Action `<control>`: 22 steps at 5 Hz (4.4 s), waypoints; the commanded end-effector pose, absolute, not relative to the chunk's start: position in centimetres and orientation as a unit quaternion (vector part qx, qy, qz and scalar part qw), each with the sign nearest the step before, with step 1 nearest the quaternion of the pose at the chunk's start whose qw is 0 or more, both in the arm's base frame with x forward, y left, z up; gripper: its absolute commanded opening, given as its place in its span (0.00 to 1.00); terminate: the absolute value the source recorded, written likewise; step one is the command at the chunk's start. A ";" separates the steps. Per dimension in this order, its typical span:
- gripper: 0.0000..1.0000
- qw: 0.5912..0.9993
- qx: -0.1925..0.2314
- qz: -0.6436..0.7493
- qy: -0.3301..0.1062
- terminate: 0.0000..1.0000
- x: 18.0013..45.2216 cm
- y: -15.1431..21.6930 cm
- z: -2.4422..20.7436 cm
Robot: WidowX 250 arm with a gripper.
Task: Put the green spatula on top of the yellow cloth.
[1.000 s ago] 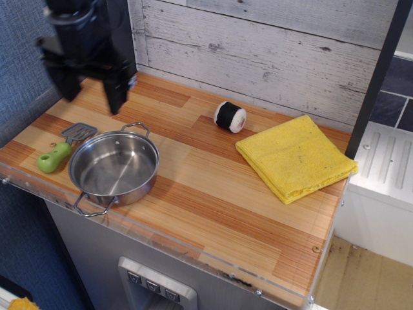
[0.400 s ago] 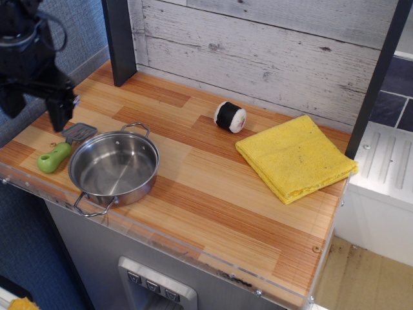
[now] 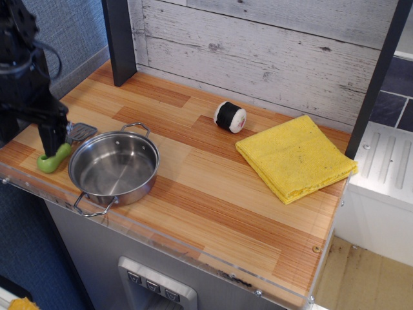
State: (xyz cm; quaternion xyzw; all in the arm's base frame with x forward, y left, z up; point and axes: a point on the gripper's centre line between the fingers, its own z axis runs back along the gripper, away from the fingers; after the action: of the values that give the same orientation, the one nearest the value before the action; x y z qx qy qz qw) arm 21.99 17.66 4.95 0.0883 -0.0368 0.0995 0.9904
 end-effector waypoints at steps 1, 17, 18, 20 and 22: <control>1.00 0.990 0.099 0.096 -0.034 0.00 22.6 18.0 4.5; 0.00 0.987 0.047 -0.066 -0.137 0.00 36.5 -4.6 6.9; 0.00 0.986 0.044 -0.091 -0.129 0.00 37.5 -6.3 5.7; 1.00 0.988 0.051 -0.102 -0.103 0.00 37.1 -6.8 4.1; 1.00 0.990 0.042 -0.080 -0.108 0.00 36.9 -5.6 4.8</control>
State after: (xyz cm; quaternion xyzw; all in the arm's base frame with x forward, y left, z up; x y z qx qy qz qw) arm 37.28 -5.40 1.86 0.0443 -0.0731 -0.0823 0.9929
